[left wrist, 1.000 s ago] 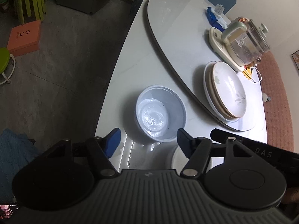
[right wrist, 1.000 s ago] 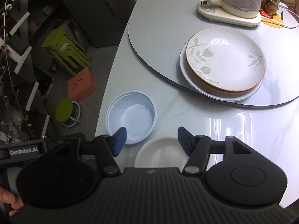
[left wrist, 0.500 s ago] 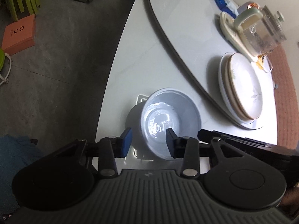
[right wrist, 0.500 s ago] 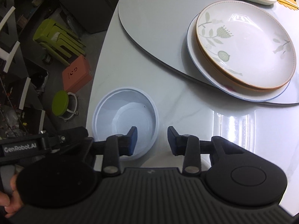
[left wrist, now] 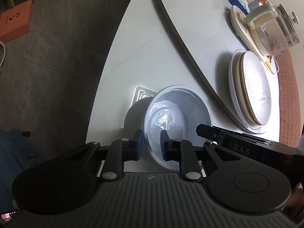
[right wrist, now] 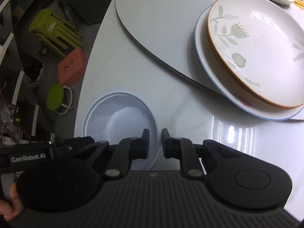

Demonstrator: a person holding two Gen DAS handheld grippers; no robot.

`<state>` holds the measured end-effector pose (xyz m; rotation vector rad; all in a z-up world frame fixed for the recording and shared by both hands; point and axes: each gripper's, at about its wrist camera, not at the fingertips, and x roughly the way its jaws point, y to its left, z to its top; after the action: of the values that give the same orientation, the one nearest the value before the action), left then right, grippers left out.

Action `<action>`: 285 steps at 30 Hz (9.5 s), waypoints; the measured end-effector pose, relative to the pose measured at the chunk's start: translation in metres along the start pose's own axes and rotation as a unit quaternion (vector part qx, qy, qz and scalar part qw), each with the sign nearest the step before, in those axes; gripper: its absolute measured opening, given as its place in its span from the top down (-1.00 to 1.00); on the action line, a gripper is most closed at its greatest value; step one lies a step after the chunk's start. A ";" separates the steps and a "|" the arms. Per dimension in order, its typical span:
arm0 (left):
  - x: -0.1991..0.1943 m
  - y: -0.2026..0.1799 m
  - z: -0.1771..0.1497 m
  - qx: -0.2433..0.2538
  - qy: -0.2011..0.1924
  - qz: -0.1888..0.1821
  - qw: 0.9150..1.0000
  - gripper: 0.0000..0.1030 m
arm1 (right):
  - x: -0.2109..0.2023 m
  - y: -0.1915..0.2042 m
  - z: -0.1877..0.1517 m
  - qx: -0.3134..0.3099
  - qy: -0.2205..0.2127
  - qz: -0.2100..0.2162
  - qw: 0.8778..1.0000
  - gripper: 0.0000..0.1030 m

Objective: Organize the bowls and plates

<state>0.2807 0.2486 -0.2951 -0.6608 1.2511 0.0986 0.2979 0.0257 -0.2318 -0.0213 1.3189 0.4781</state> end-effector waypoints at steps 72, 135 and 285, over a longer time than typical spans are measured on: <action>-0.039 -0.081 -0.096 0.060 -0.024 -0.060 0.996 0.54 | -0.096 -0.069 -0.104 0.087 -0.041 0.005 0.995 0.63; -0.008 -0.072 -0.100 0.005 0.018 -0.047 0.999 0.55 | -0.076 -0.084 -0.101 0.091 -0.002 0.043 0.995 0.62; -0.220 -0.214 -0.236 0.187 -0.248 0.032 0.950 -0.91 | -0.307 -0.142 -0.189 0.018 -0.341 -0.021 0.940 -0.70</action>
<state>0.0968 0.0158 -0.0464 -0.2388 0.7730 0.0724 0.1213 -0.2556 -0.0315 0.1376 0.6421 0.3745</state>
